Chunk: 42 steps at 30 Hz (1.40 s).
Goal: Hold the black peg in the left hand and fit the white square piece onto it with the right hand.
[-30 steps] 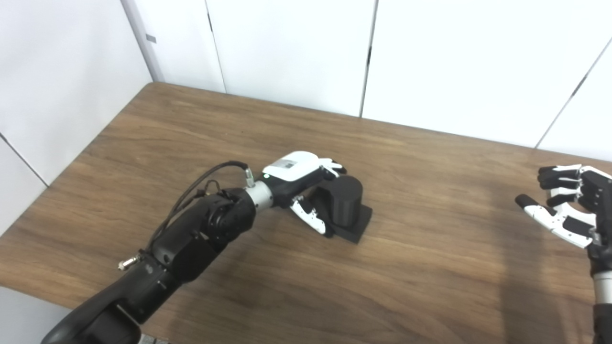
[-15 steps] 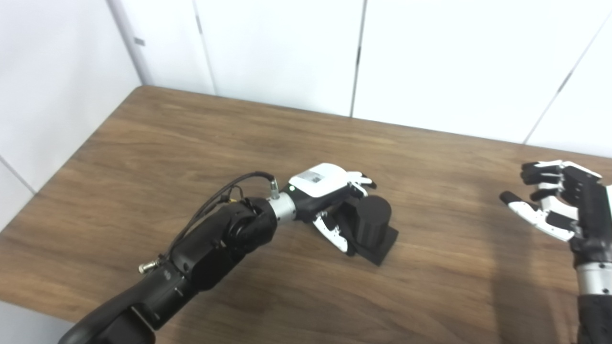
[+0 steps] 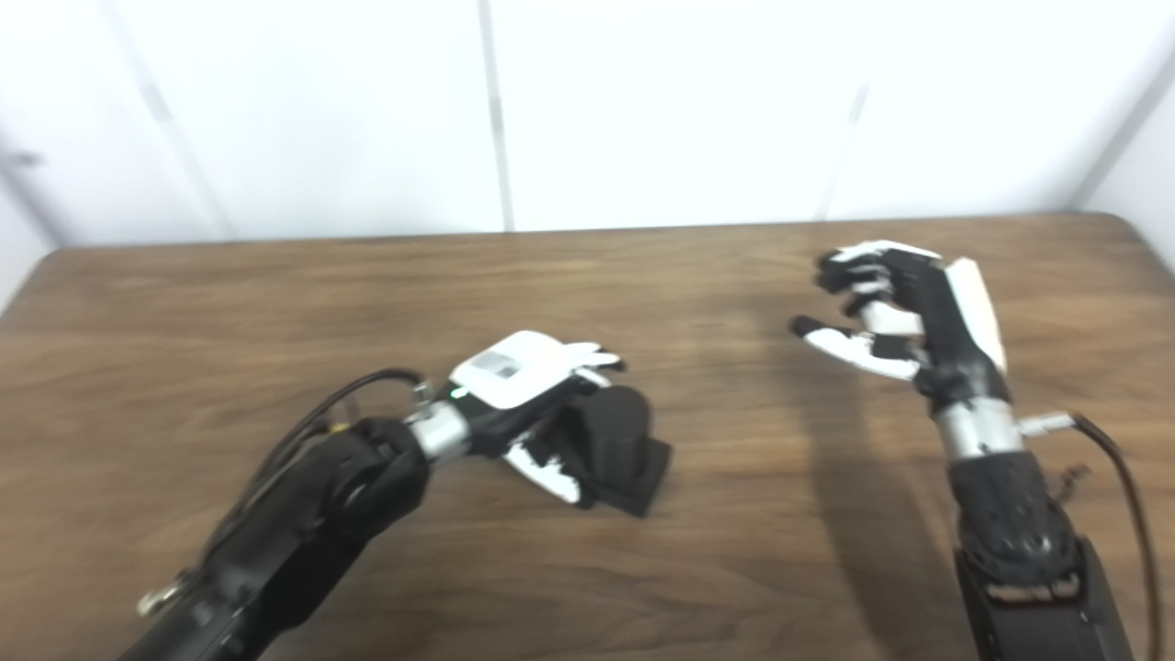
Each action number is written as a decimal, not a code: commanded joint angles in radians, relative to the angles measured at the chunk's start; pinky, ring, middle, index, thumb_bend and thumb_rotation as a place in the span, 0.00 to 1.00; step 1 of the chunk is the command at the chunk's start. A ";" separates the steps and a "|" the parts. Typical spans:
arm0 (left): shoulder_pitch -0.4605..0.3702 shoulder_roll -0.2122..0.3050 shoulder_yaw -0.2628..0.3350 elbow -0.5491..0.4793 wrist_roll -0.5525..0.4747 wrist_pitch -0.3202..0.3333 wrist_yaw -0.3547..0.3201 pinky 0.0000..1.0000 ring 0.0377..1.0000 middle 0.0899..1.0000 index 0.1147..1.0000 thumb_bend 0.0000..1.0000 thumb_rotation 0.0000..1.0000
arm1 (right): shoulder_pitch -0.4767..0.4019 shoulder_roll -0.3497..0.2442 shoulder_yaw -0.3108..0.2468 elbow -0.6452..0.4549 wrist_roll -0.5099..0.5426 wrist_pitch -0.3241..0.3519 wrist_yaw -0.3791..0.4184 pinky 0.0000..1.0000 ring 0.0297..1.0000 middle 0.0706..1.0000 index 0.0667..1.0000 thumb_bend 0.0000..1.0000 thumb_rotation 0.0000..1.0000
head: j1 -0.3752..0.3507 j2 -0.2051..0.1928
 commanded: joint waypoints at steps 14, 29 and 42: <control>0.093 0.068 -0.012 0.063 0.044 -0.089 -0.021 0.85 0.92 0.89 0.43 0.52 0.07 | -0.197 -0.435 0.039 0.008 -0.229 0.133 0.291 0.65 0.78 0.81 0.78 0.81 0.06 | -0.163 -0.100; 0.117 0.093 0.006 0.051 0.029 -0.122 -0.001 0.83 0.90 0.87 0.43 0.52 0.06 | -0.357 -0.531 0.215 0.222 -0.469 0.140 0.460 0.85 0.94 0.98 0.90 0.92 0.21 | -0.188 -0.131; 0.119 0.086 0.003 0.052 0.028 -0.123 -0.003 0.81 0.88 0.87 0.43 0.52 0.06 | -0.487 -0.448 0.305 0.426 -0.534 0.130 0.478 0.84 0.93 0.97 0.92 0.90 0.18 | -0.187 -0.133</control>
